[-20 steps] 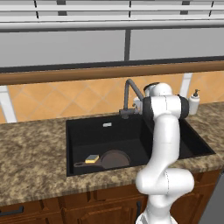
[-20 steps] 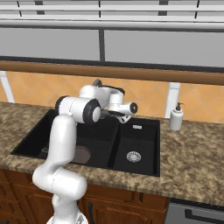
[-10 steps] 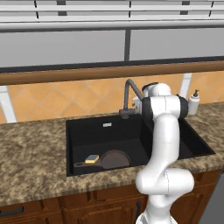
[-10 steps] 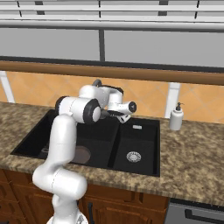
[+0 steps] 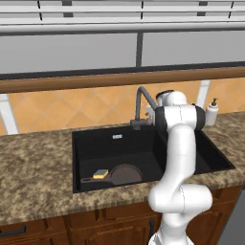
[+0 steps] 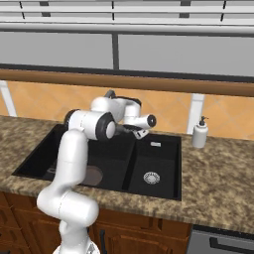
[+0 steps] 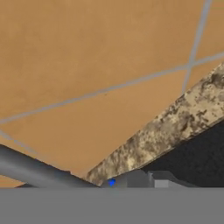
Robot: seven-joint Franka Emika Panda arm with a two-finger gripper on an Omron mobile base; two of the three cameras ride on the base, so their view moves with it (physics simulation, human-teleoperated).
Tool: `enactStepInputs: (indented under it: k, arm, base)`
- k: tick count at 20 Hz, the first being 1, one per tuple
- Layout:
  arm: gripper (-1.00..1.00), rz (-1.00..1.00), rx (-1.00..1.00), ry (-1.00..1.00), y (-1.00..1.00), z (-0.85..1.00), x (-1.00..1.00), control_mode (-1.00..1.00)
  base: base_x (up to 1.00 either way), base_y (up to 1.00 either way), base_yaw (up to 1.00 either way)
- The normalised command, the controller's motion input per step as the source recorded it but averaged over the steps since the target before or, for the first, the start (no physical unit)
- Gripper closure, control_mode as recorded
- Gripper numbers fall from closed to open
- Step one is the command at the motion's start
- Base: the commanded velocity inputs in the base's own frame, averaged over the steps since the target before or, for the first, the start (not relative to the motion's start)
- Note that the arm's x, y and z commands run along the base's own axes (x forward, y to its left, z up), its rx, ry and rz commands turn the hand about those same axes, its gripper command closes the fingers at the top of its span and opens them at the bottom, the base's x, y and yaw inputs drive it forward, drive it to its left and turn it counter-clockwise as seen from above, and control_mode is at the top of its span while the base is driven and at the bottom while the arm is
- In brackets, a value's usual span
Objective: Pick the pan and sponge and place them into the sink. Then turn on the water.
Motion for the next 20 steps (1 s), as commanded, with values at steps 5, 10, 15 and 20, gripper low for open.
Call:
enactStepInputs:
  k: [5, 10, 15, 20]
  arm:
    - [1.0, 0.0, 0.27, 0.11, -0.01, -0.29, 0.53, -1.0]
    - [1.0, 0.0, 0.22, 0.12, -0.04, -0.29, 0.46, -1.0]
    - [1.0, 0.0, 0.11, 0.04, 0.0, -0.28, 0.29, -1.0]
    - [1.0, 0.0, 0.0, 0.0, 0.0, -0.15, 0.01, -1.0]
  base:
    - [0.0, 0.0, 0.0]
    - [0.0, 0.0, 0.0]
    - [0.0, 0.0, 0.0]
    - [0.0, 0.0, 0.0]
